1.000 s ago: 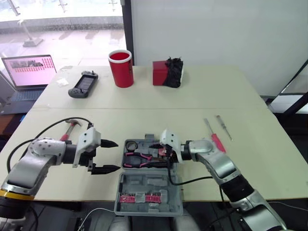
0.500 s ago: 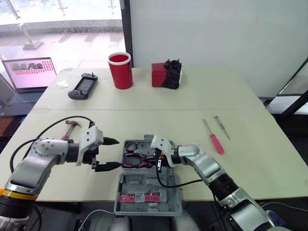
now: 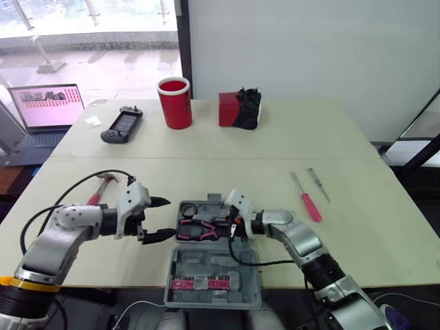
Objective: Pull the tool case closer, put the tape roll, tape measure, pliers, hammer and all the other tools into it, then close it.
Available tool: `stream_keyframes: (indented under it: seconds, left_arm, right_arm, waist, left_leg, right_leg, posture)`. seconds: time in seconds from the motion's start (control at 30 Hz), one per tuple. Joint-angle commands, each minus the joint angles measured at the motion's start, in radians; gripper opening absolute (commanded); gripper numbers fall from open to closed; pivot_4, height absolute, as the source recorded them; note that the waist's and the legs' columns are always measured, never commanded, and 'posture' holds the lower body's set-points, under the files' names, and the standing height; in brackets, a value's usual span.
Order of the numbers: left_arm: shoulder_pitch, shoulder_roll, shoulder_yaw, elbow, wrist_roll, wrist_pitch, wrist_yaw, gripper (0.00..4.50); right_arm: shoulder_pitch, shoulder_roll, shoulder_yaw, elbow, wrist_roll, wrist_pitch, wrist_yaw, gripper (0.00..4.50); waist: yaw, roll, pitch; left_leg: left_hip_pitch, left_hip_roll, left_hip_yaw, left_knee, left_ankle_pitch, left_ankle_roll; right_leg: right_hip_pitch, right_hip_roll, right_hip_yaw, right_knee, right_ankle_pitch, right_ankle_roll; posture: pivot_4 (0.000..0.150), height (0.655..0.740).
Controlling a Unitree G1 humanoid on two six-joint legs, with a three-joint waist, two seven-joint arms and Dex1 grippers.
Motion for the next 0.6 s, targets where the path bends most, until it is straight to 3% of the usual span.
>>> stream_keyframes:
  seconds: [0.03,0.33,0.4,0.6]
  left_arm:
    - [0.004,0.004,0.031,0.027,0.03,-0.083,0.007,4.5]
    - [0.062,0.017,0.004,0.223,0.111,-0.326,-0.062,4.5]
    - [0.07,0.002,-0.01,0.253,0.129,-0.364,-0.062,3.71]
    - [0.088,-0.041,-0.043,0.335,0.147,-0.445,-0.087,0.5]
  right_arm:
    - [-0.032,-0.062,-0.061,-0.115,0.025,-0.062,0.034,0.07]
    - [0.071,-0.432,0.006,-0.207,-0.059,-0.173,0.284,0.07]
    - [0.096,-0.459,0.013,-0.2,-0.068,-0.189,0.295,0.0]
    - [0.153,-0.459,0.028,-0.184,-0.096,-0.229,0.282,0.0]
  waist:
    - [-0.001,0.0,0.0]
    - [0.0,0.001,0.001]
    - [-0.001,0.0,0.002]
    - [0.001,0.0,0.002]
  left_leg:
    - [0.0,0.0,0.0,-0.001,0.0,0.0]
    - [-0.001,0.0,0.001,-0.002,0.0,0.0]
    - [0.0,0.0,0.001,-0.002,0.0,0.0]
    - [-0.001,0.0,0.001,-0.001,0.0,0.0]
  right_leg:
    - [0.0,0.0,0.0,0.0,0.0,0.0]
    - [0.0,-0.001,0.0,-0.002,-0.001,0.001]
    - [-0.001,-0.001,0.001,-0.002,-0.001,0.0]
    - [-0.001,-0.001,0.001,-0.002,-0.001,0.0]
  posture:
    - [0.15,0.74]
    - [0.15,0.74]
    - [0.15,0.74]
    - [0.15,0.74]
